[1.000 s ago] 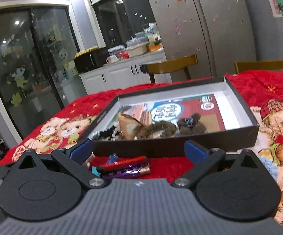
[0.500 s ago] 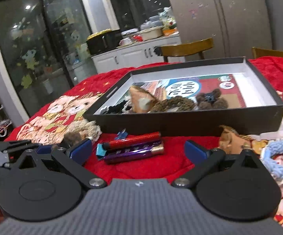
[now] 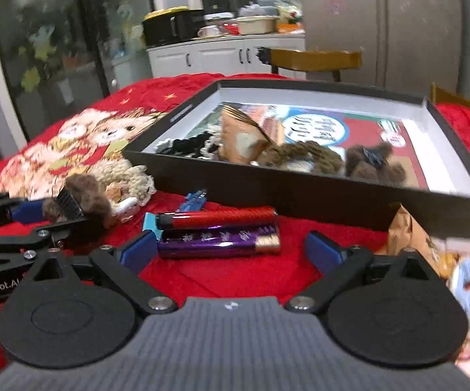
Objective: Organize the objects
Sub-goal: 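Grasp the fuzzy brown comb clip with the left gripper while the right gripper approaches the lighters, then grasp the purple lighter with the right gripper while the left gripper holds the comb clip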
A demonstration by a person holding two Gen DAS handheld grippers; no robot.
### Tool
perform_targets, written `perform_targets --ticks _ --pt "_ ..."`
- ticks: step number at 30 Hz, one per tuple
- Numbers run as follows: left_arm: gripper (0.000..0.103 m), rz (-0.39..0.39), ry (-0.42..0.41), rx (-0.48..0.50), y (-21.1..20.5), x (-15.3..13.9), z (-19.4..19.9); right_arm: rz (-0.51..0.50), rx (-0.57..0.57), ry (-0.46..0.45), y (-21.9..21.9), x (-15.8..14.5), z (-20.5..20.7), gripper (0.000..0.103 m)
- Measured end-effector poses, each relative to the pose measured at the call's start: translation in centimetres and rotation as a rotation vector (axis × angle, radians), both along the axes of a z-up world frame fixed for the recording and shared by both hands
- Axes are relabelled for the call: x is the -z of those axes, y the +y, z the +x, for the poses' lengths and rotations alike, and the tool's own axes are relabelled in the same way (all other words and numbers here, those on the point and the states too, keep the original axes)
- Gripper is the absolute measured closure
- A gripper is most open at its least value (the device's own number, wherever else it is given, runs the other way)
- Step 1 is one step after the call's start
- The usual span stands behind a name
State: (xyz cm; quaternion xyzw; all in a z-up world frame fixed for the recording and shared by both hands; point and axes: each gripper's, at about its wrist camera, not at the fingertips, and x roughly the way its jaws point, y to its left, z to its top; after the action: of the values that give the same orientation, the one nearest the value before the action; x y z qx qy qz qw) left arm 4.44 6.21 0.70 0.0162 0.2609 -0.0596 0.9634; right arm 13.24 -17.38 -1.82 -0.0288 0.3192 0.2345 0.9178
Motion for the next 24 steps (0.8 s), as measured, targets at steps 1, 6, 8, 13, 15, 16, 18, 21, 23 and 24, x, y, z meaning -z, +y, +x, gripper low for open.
perform_targets --ticks 1,6,8,13,15,16,18,21,23,24 --pt "0.055 0.000 0.001 -0.003 0.0 0.0 0.0 -0.022 -0.017 -0.001 0.4 0.1 -0.1 0.005" --pt "0.055 0.003 0.001 -0.004 0.0 0.0 0.0 -0.103 -0.031 -0.026 1.5 0.2 -0.6 0.012" --pt "0.055 0.003 0.000 -0.005 0.0 0.0 0.0 -0.095 -0.024 -0.028 1.2 0.2 -0.6 0.020" --pt "0.055 0.000 0.002 -0.009 0.1 0.0 -0.1 -0.076 -0.016 -0.033 1.0 0.0 -0.5 0.022" --pt "0.055 -0.001 0.003 -0.011 0.1 0.0 -0.1 -0.083 -0.016 -0.037 1.0 0.0 -0.6 0.022" --pt "0.055 -0.001 0.003 -0.011 0.1 0.0 -0.1 -0.083 -0.015 -0.037 1.1 0.0 -0.6 0.022" --pt "0.055 -0.001 0.002 -0.014 0.2 0.0 -0.1 -0.083 -0.009 -0.039 1.1 0.0 -0.6 0.022" --pt "0.055 -0.001 0.003 -0.015 0.1 0.0 0.0 -0.083 0.004 -0.039 1.0 0.0 -0.5 0.022" --pt "0.055 0.000 0.004 -0.018 0.1 0.0 0.0 -0.083 0.013 -0.041 0.9 0.0 -0.5 0.022" --pt "0.055 0.000 0.004 -0.020 0.1 0.0 0.0 -0.083 0.017 -0.042 0.9 0.0 -0.5 0.022"
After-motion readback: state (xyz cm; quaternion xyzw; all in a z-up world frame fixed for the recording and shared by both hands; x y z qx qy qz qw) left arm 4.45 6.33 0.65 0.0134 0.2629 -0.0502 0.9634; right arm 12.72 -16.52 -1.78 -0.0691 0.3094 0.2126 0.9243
